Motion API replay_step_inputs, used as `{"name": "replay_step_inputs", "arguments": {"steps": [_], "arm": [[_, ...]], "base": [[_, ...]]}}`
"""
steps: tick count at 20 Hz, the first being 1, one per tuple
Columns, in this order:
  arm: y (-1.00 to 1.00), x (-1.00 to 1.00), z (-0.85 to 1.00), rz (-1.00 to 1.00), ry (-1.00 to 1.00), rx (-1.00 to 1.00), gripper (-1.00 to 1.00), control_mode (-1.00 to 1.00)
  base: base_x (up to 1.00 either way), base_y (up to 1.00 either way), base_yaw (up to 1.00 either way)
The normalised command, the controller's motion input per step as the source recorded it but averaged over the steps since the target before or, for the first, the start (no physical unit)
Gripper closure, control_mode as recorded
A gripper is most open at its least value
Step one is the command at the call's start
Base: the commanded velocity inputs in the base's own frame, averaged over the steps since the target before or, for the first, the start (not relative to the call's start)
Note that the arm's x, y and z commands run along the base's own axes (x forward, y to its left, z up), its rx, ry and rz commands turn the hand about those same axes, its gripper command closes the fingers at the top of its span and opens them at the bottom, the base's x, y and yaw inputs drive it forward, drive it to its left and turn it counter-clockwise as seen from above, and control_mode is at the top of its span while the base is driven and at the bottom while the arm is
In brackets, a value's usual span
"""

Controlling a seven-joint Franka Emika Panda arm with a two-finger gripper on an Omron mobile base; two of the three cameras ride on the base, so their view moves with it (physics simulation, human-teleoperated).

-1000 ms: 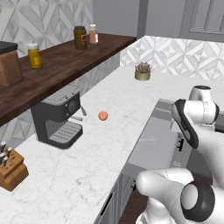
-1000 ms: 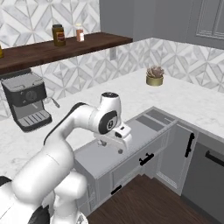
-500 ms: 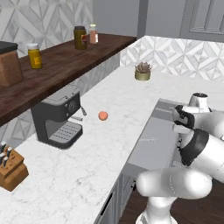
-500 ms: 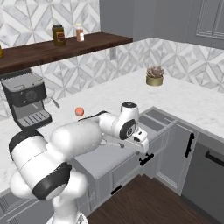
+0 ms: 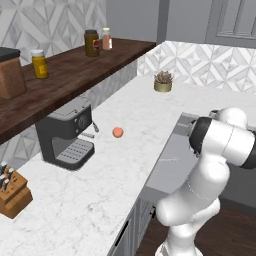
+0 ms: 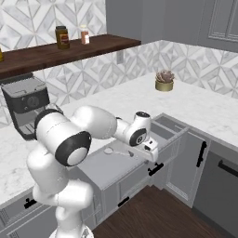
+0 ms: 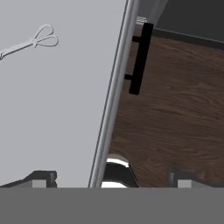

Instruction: Pick the tongs from the drawer and place it on the counter.

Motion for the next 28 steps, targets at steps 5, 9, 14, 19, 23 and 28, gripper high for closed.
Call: {"name": "replay_step_inputs", "arguments": {"steps": [5,9,14,19,23,28], "arm": [[0.0,0.3,-0.49,0.0,0.03,0.0,-1.0,-1.0],[0.0,0.25,-0.44,0.0,0.0,0.0,-1.0,-1.0],[0.0,0.24,-0.4,0.0,0.0,0.0,-1.0,-1.0],[-0.19,-0.24,-0.1,-0.04,0.01,0.0,-1.0,-1.0],[-0.75,-0.91,-0.11,-0.11,0.0,0.0,-1.0,-1.0],[-0.93,-1.0,-0.1,-0.1,0.0,0.0,-1.0,-1.0]], "base": [[0.0,0.0,0.0],[0.0,0.0,0.0],[0.0,0.0,0.0],[0.0,0.0,0.0],[0.0,0.0,0.0],[0.0,0.0,0.0]]}}
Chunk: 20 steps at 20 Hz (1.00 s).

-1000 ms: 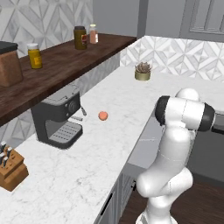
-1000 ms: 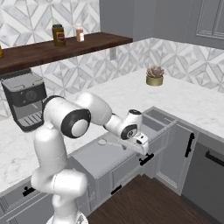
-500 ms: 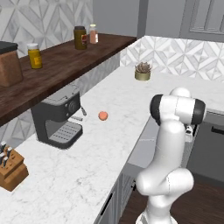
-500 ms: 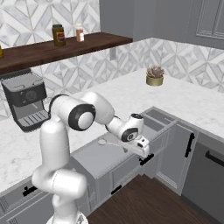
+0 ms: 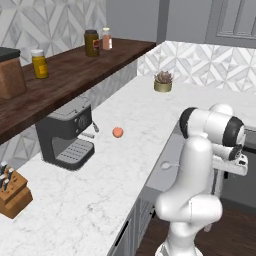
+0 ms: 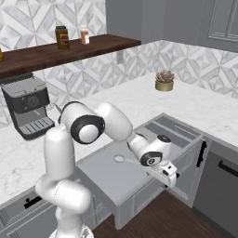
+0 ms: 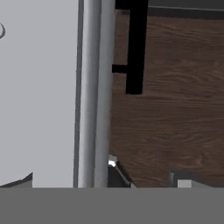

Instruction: Pick the tongs from the drawer and place it on the counter.

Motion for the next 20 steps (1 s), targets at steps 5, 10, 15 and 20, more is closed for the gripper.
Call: {"name": "replay_step_inputs", "arguments": {"steps": [5,10,15,20], "arm": [[-1.0,-1.0,-0.05,-0.11,0.0,0.0,-1.0,-1.0],[-0.45,-0.46,0.64,-0.27,0.0,0.14,-1.0,-1.0],[0.43,0.19,1.0,-0.3,-0.07,0.03,-1.0,-1.0],[0.64,0.72,0.64,-0.28,0.12,0.09,-1.0,-1.0]], "base": [[0.0,0.0,0.0],[0.0,0.0,0.0],[0.0,0.0,0.0],[0.0,0.0,0.0]]}}
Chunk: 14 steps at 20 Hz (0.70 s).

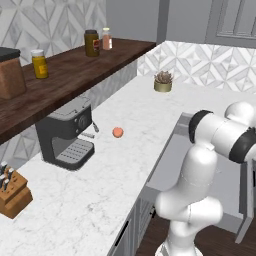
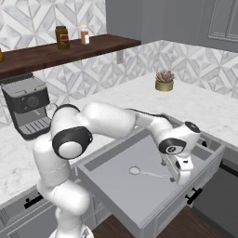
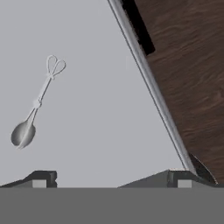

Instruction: Pick the tongs from the drawer and place it on the counter.

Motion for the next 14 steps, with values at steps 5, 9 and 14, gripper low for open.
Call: {"name": "replay_step_inputs", "arguments": {"steps": [5,9,14], "arm": [[0.63,0.83,-0.06,-0.17,0.22,0.05,-1.0,-1.0],[0.05,0.51,-0.58,-0.02,0.26,0.11,-1.0,-1.0],[0.0,0.28,-0.45,-0.04,0.16,0.07,-1.0,-1.0]], "base": [[0.0,0.0,0.0],[0.0,0.0,0.0],[0.0,0.0,0.0]]}}
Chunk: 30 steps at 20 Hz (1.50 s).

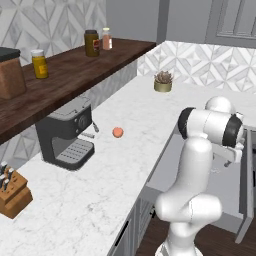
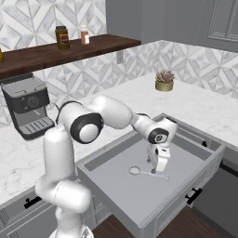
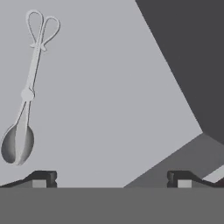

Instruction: Pick the tongs from the drawer and place it on the counter.

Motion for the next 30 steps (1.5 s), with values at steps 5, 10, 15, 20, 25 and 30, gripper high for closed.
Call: {"name": "replay_step_inputs", "arguments": {"steps": [5,10,15,20,25,30], "arm": [[0.0,0.15,-0.38,-0.02,0.06,0.04,-1.0,-1.0],[0.01,0.46,-0.49,-0.03,0.0,0.0,-1.0,-1.0],[0.01,0.27,-0.6,-0.02,0.0,-0.01,-1.0,-1.0],[0.0,0.0,-0.36,-0.01,0.0,-0.04,-1.0,-1.0],[0.0,0.24,-0.11,-0.04,-0.02,-0.04,-1.0,-1.0],[0.0,0.14,-0.34,-0.02,-0.05,-0.1,-1.0,-1.0]], "base": [[0.0,0.0,0.0],[0.0,0.0,0.0],[0.0,0.0,0.0],[0.0,0.0,0.0],[0.0,0.0,0.0],[0.0,0.0,0.0]]}}
